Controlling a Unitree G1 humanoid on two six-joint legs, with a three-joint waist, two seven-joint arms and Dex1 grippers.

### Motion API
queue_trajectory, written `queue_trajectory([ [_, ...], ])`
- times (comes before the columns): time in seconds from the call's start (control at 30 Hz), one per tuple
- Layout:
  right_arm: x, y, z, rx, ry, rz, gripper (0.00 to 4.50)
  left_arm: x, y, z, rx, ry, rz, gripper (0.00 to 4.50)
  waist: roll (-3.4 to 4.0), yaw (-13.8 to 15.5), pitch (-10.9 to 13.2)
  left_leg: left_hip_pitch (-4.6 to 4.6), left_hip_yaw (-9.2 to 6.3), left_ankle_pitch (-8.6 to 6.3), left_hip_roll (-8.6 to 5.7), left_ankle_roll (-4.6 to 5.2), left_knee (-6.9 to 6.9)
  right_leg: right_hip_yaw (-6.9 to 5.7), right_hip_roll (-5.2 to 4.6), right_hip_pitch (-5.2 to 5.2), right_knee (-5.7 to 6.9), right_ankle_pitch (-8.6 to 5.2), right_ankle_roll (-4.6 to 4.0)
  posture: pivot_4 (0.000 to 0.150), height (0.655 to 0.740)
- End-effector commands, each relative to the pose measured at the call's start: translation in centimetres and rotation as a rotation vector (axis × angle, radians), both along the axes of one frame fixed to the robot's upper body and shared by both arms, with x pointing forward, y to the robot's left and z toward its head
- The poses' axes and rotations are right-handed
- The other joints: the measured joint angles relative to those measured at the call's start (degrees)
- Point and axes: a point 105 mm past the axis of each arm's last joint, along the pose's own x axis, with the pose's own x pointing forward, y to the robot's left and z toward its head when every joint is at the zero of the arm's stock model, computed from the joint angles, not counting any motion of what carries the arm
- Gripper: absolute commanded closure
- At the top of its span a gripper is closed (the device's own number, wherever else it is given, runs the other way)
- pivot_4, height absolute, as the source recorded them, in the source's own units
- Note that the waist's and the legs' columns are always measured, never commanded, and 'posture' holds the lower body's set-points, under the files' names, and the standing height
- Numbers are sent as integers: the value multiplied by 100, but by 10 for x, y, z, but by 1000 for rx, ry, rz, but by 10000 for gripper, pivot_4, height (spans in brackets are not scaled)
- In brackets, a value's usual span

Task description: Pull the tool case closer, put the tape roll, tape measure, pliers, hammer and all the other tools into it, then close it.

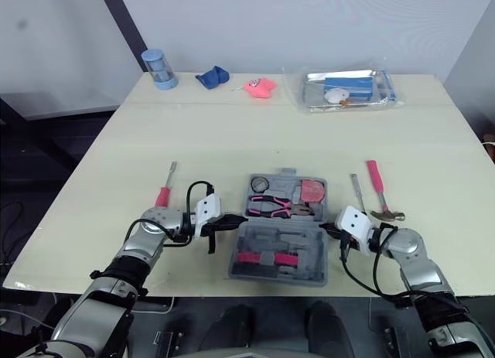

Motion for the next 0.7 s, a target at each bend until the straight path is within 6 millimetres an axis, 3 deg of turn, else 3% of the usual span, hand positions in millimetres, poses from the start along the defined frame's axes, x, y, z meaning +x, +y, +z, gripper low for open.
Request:
queue_trajectory([
  [0.03,7,11,13,33,-63,23,44792,1,-3,-7,14,10,16,45000,0,1,0,0,0,0,0,0,0,0,0,0,0,0,0,1500,7400],
  [0.7,13,17,14,51,-71,9,44792,1,-1,-8,23,13,29,45000,2,-9,-1,2,0,0,-1,0,0,1,0,0,3,0,0,1500,7400],
])
